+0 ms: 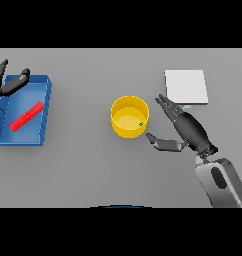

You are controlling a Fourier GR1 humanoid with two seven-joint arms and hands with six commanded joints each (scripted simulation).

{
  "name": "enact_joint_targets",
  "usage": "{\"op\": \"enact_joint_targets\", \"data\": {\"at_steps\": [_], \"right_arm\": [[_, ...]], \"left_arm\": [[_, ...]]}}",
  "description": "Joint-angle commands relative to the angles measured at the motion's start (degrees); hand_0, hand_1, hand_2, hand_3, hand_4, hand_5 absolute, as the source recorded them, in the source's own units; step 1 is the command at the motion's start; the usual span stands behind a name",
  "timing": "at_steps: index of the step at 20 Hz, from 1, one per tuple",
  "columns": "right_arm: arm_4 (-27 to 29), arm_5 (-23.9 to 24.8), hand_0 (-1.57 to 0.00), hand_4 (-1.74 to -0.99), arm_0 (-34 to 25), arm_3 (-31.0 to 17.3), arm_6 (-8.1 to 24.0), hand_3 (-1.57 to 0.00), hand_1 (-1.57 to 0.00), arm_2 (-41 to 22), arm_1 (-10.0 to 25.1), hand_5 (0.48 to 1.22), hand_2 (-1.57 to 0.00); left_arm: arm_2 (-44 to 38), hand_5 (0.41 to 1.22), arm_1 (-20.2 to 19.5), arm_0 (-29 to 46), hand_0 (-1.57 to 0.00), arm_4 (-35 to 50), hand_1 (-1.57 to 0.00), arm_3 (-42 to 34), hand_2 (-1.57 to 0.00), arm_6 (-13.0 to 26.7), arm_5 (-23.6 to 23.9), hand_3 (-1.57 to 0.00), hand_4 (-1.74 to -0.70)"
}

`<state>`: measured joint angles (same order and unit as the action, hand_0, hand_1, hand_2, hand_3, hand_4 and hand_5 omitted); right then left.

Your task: Pick up the red beaker and tilt it to pour out 1 green nut into yellow bowl. Pick up the yellow bowl and place it on the metallic measuring scale.

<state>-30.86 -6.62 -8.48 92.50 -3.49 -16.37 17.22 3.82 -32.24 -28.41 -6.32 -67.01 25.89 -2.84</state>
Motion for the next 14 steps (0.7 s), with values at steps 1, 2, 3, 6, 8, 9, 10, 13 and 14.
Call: {"op": "enact_joint_targets", "data": {"at_steps": [1, 2, 3, 6, 8, 9, 10, 13, 14], "right_arm": [[-2.2, -0.9, 0.00, -1.137, -1.8, -0.6, -0.5, 0.00, 0.00, -1.4, 1.1, 0.626, 0.00], [-4.8, -2.3, 0.00, -1.142, -4.4, -1.2, 0.4, 0.00, 0.00, -3.2, 2.1, 0.627, 0.00], [-6.3, -3.9, 0.00, -1.150, -6.7, -1.9, 0.3, 0.00, 0.00, -4.5, 3.2, 0.630, 0.00], [-10.3, -7.1, 0.00, -1.162, -11.7, -4.9, -3.1, 0.00, 0.00, -8.7, 5.3, 0.637, 0.00], [-12.7, -8.6, 0.00, -1.164, -15.0, -8.0, -5.0, 0.00, 0.00, -11.0, 6.4, 0.641, 0.00], [-13.9, -8.8, 0.00, -1.161, -16.3, -9.7, -5.3, 0.00, 0.00, -12.3, 5.8, 0.643, 0.00], [-14.4, -9.5, 0.00, -1.156, -17.0, -10.6, -6.9, 0.00, 0.00, -13.3, 6.2, 0.642, 0.00], [-15.9, -11.0, 0.00, -1.156, -21.0, -15.2, -8.8, 0.00, 0.00, -15.6, 5.5, 0.642, 0.00], [-16.5, -11.9, 0.00, -1.157, -22.4, -16.8, -8.6, 0.00, 0.00, -16.3, 5.4, 0.644, 0.00]], "left_arm": [[0.0, 0.683, 0.0, 0.3, -0.01, 0.2, -0.01, -0.4, -0.01, 0.1, -0.1, -0.01, -0.81], [-0.3, 0.687, -0.3, 0.4, -0.01, 0.4, -0.01, -0.3, -0.01, 0.1, -0.2, -0.01, -0.81], [-0.3, 0.688, -0.2, 0.7, 0.00, 0.8, 0.00, -0.8, 0.00, -0.1, -0.5, 0.00, -0.81], [0.0, 0.689, 0.1, 0.5, 0.00, 0.5, 0.00, -0.1, 0.00, 0.5, -0.6, 0.00, -0.81], [-0.5, 0.689, -0.3, 1.0, 0.00, 1.1, 0.00, -0.3, 0.00, -0.2, -1.0, 0.00, -0.81], [-0.5, 0.691, -0.4, 1.1, 0.00, 0.9, 0.00, -0.3, 0.00, 0.1, -0.9, 0.00, -0.80], [-0.5, 0.692, -0.5, 1.7, 0.00, 0.9, 0.00, -0.6, 0.00, -0.7, -0.9, 0.00, -0.81], [-0.9, 0.695, -0.8, 1.1, 0.00, 1.5, 0.00, -1.2, 0.00, -0.2, -1.3, 0.00, -0.81], [-0.8, 0.696, -0.8, 1.2, 0.00, 1.6, 0.00, -1.0, 0.00, -0.1, -1.6, 0.00, -0.81]]}}
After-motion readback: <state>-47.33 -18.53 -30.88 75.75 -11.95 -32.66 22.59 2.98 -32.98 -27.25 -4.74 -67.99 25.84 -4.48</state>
